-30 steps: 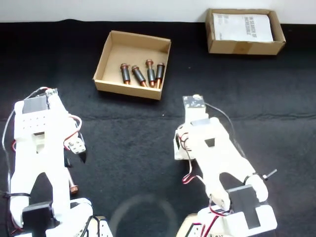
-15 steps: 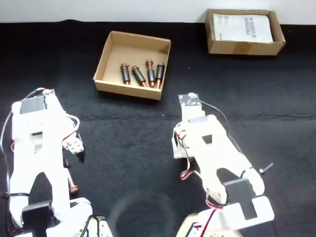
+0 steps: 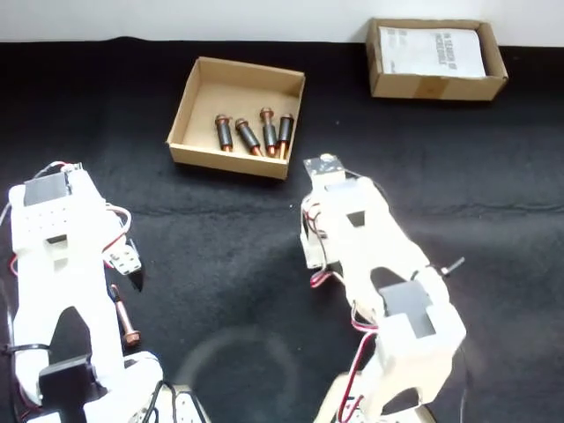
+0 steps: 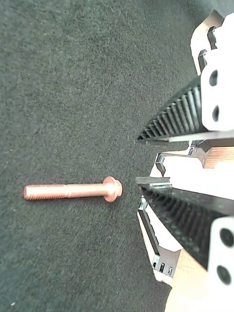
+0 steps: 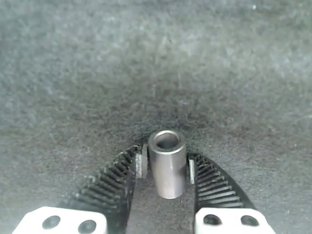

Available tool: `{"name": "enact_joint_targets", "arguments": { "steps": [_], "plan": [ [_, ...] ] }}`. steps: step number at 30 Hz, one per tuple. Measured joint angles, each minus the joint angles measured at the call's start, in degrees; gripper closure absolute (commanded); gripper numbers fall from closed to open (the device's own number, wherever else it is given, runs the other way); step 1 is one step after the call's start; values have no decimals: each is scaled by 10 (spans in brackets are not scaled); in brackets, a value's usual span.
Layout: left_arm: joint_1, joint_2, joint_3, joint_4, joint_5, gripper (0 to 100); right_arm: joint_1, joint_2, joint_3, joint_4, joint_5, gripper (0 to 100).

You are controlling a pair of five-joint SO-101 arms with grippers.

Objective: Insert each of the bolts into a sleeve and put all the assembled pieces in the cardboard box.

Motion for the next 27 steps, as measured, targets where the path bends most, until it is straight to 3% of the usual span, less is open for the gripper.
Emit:
{"name": "enact_joint_targets", "arguments": {
  "steps": [12,20,27],
  "plan": [
    [0,0,0,0,0,878,-10,-49,-36,72,5,991],
    [0,2,0,16,0,875,-41,-309,-36,98,6,991],
    [0,4,0,-13,0,874,-57,-485,-36,191,1,991]
  ]
}}
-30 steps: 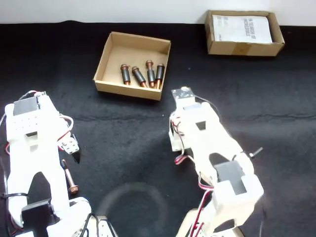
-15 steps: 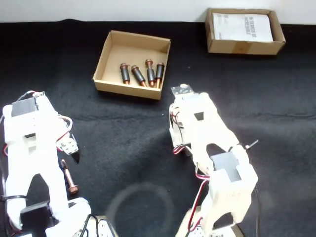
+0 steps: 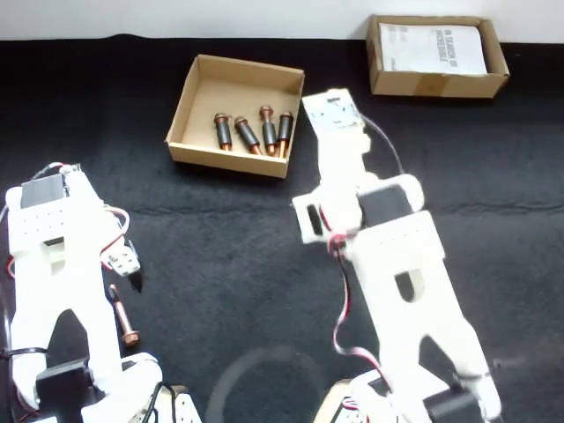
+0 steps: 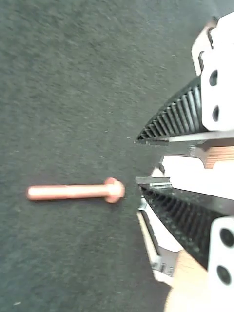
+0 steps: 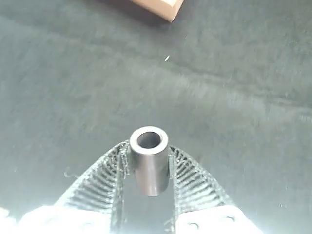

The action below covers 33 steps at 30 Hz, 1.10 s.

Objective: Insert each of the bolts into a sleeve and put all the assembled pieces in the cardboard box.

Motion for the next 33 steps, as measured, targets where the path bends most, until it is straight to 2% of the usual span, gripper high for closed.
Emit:
{"name": "enact_joint_targets", "arguments": {
  "steps": [7,12,17,21,29,33],
  "plan": [
    [0,123,-29,-25,19,874,-1,-99,0,93,-34,991],
    [-30,288,-130,-1,20,877,-24,-164,7,113,-56,991],
    [-33,411,-253,43,20,878,-47,-218,95,108,-63,991],
    [-35,452,-307,46,20,878,-47,-255,156,92,-63,991],
    [-22,520,-333,46,20,878,-47,-263,194,77,-63,991],
    [-21,543,-335,46,20,878,-19,-265,212,61,-63,991]
  ]
}}
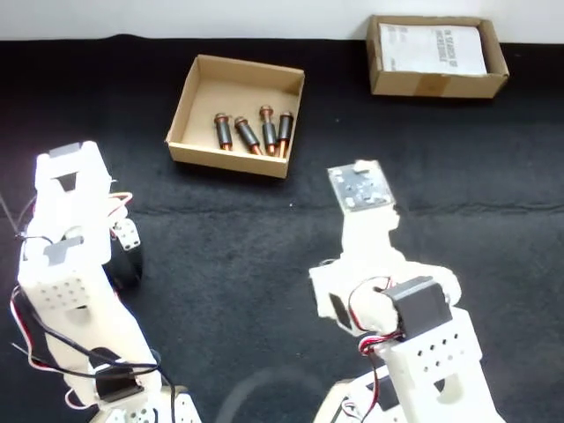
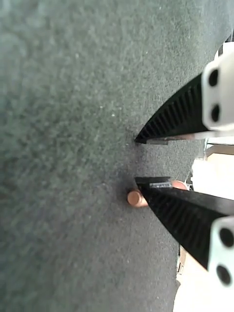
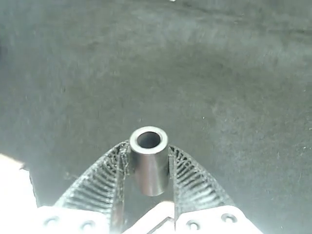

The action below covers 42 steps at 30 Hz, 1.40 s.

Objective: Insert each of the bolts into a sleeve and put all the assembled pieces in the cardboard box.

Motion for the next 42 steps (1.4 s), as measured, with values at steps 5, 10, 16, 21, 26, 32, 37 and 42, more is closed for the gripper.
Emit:
{"name": "enact_joint_targets", "arguments": {
  "steps": [5,10,16,21,26,32,37,42],
  "plan": [
    [0,17,-8,2,0,879,65,-1,29,-30,0,991],
    [0,13,11,4,0,985,83,-1,32,-47,0,991],
    [5,-20,41,4,-38,992,103,18,33,-38,0,991],
    [6,-149,90,5,-43,991,103,24,33,-36,0,991],
    [6,-338,219,5,-104,991,104,24,33,-36,0,991],
    [6,-505,376,-2,-153,990,104,24,33,-36,0,991],
    [-19,-526,445,-75,-161,990,104,24,18,-11,0,991],
    [-68,-527,502,-134,-215,990,104,24,-25,26,0,991]
  ]
}}
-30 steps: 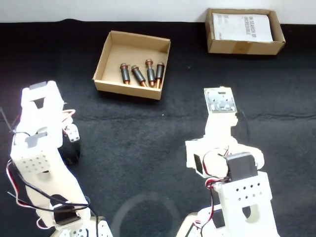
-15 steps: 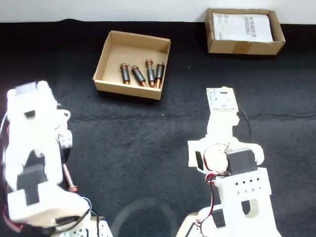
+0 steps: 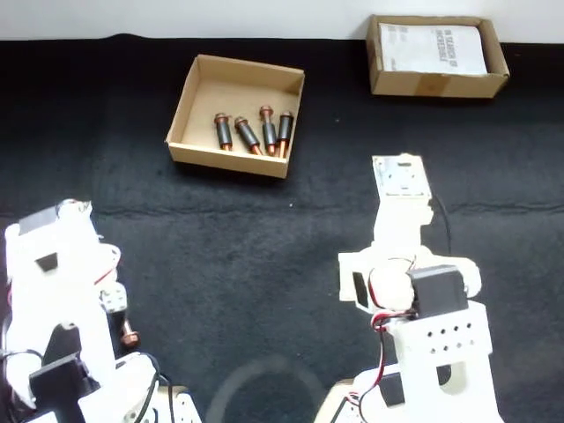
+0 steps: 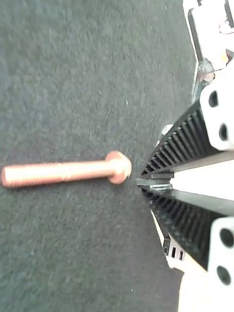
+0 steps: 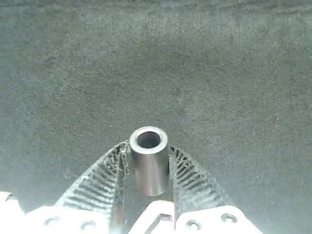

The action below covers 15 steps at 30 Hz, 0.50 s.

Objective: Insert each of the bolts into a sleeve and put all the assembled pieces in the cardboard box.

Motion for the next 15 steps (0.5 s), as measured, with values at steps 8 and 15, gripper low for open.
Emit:
{"name": "enact_joint_targets", "arguments": {
  "steps": [8,15],
  "plan": [
    [-30,0,47,-68,-32,992,36,0,-43,49,0,991],
    [-30,0,49,-70,-32,992,41,0,-104,81,0,991]
  ]
}}
